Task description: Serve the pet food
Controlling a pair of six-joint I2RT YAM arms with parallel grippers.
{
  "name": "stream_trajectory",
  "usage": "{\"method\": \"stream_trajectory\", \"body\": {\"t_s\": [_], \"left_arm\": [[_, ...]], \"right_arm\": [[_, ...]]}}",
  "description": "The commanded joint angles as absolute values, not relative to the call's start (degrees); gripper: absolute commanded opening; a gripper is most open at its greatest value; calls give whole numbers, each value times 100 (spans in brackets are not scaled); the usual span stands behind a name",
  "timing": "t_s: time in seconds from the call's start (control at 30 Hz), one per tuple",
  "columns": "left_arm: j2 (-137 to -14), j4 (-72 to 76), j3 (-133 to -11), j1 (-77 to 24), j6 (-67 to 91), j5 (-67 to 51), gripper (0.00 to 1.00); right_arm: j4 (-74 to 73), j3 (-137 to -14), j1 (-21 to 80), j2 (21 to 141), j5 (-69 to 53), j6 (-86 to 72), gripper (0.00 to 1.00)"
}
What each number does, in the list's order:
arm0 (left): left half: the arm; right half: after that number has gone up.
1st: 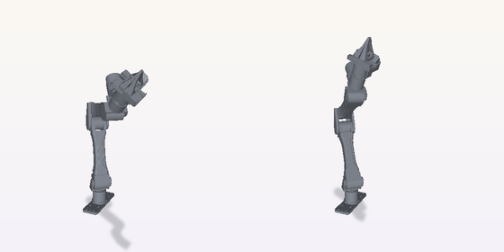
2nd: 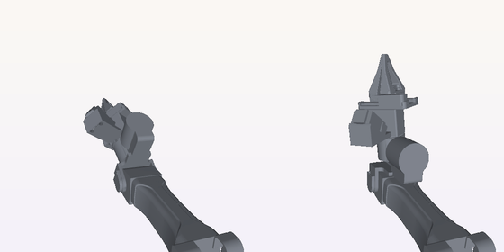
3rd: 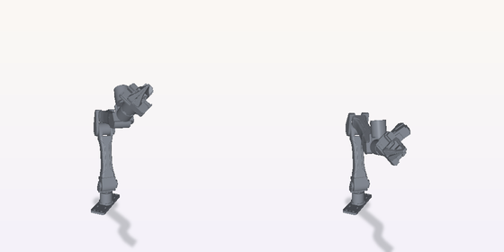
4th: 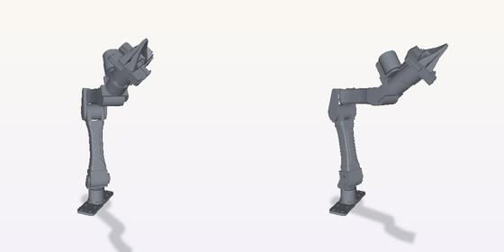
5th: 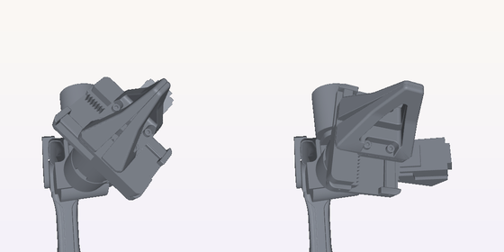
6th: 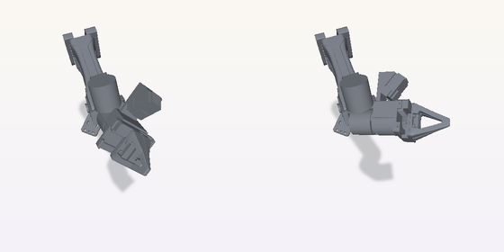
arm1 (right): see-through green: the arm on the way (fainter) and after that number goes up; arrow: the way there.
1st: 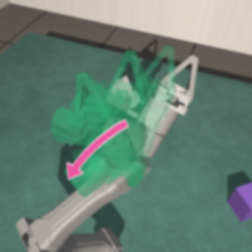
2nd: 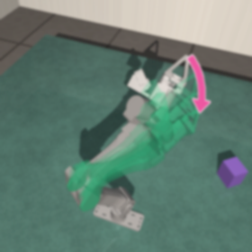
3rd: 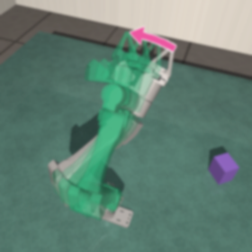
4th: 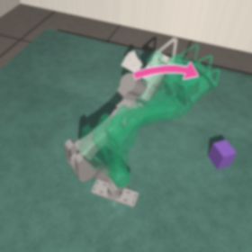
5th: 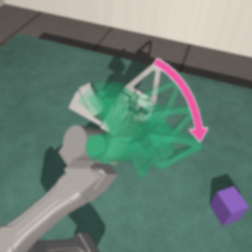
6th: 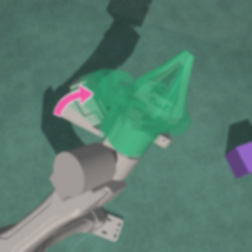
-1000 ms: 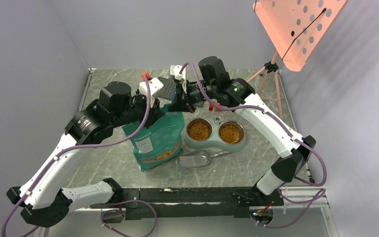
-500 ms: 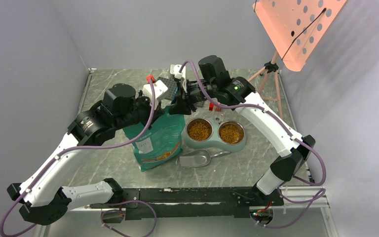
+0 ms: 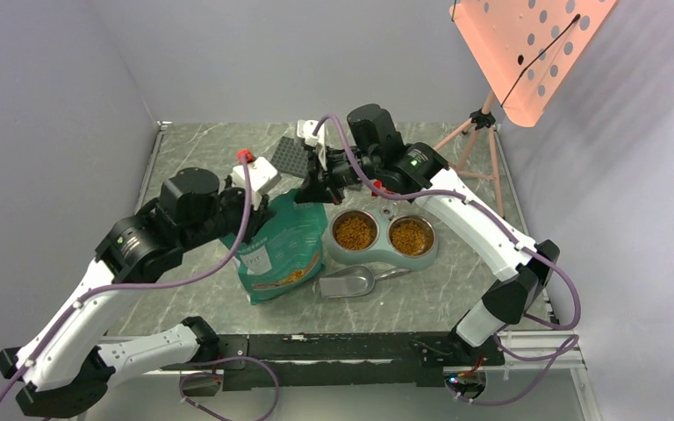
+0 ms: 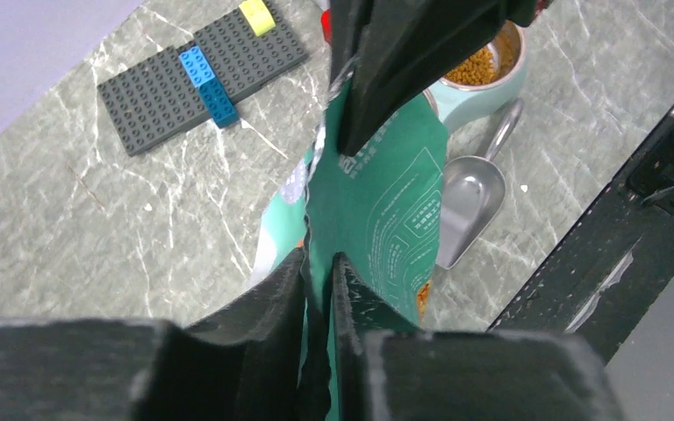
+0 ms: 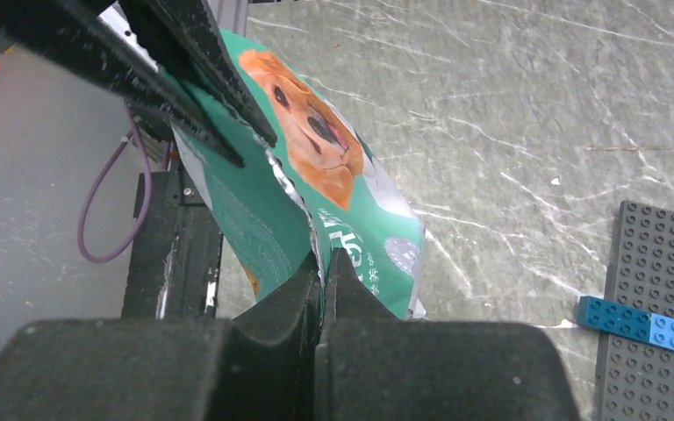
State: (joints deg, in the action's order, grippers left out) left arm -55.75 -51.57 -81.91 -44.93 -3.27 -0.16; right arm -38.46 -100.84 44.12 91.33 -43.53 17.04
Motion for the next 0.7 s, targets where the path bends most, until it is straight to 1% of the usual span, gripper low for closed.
{"method": "stream_trajectory", "body": {"t_s": [0.0, 0.03, 0.07, 0.1, 0.13, 0.17, 0.2, 0.23, 0.3, 0.33, 0.37, 0.4, 0.43, 0.5, 0.53, 0.57, 0.67], "left_arm": [[-5239, -5402, -7984, -4524, -176, 281, 4], [-5207, -5360, -7975, -4521, -171, 279, 0], [-5176, -5314, -7977, -4526, -182, 229, 0], [-5162, -5259, -7980, -4526, -180, 173, 0], [-5140, -5185, -7980, -4522, -147, 152, 0], [-5126, -5096, -7973, -4526, -118, 134, 0], [-5141, -5041, -7989, -4526, -115, 81, 0], [-5191, -5054, -8037, -4522, -99, 56, 0], [-5333, -5175, -8209, -4523, -68, -54, 0], [-5390, -5270, -8305, -4524, -47, -24, 5], [-5411, -5372, -8373, -4526, 119, 69, 22], [-5387, -5420, -8384, -4524, 213, 272, 35], [-5320, -5485, -8362, -4526, 275, 438, 38], [-5167, -5563, -8244, -4525, 288, 574, 37], [-5078, -5579, -8165, -4522, 308, 584, 34], [-4995, -5580, -8065, -4526, 315, 571, 30], [-4809, -5675, -7874, -4522, 372, 616, 6]], "right_arm": [[-3664, -10152, 4413, 8988, -4224, 1731, 0], [-3698, -10189, 4419, 9007, -4185, 1731, 0], [-3733, -10227, 4437, 9035, -4129, 1731, 0], [-3784, -10283, 4476, 9075, -4071, 1758, 9], [-3901, -10358, 4546, 9116, -3990, 1809, 23], [-4031, -10493, 4696, 9209, -3883, 1904, 33], [-4201, -10641, 4845, 9263, -3728, 2024, 40], [-4349, -10784, 4991, 9391, -3547, 2128, 44], [-4530, -10994, 5175, 9540, -3320, 2264, 46], [-4519, -11032, 5203, 9575, -3288, 2269, 45], [-4429, -11004, 5211, 9564, -3241, 2234, 41], [-4315, -10952, 5219, 9532, -3171, 2173, 36], [-4254, -10910, 5219, 9502, -3112, 2154, 28], [-4299, -10913, 5225, 9484, -3022, 2188, 7], [-4366, -10930, 5217, 9486, -2970, 2229, 0], [-4414, -10922, 5213, 9473, -2918, 2256, 0], [-4379, -10742, 5141, 9318, -2824, 2299, 0]]}}
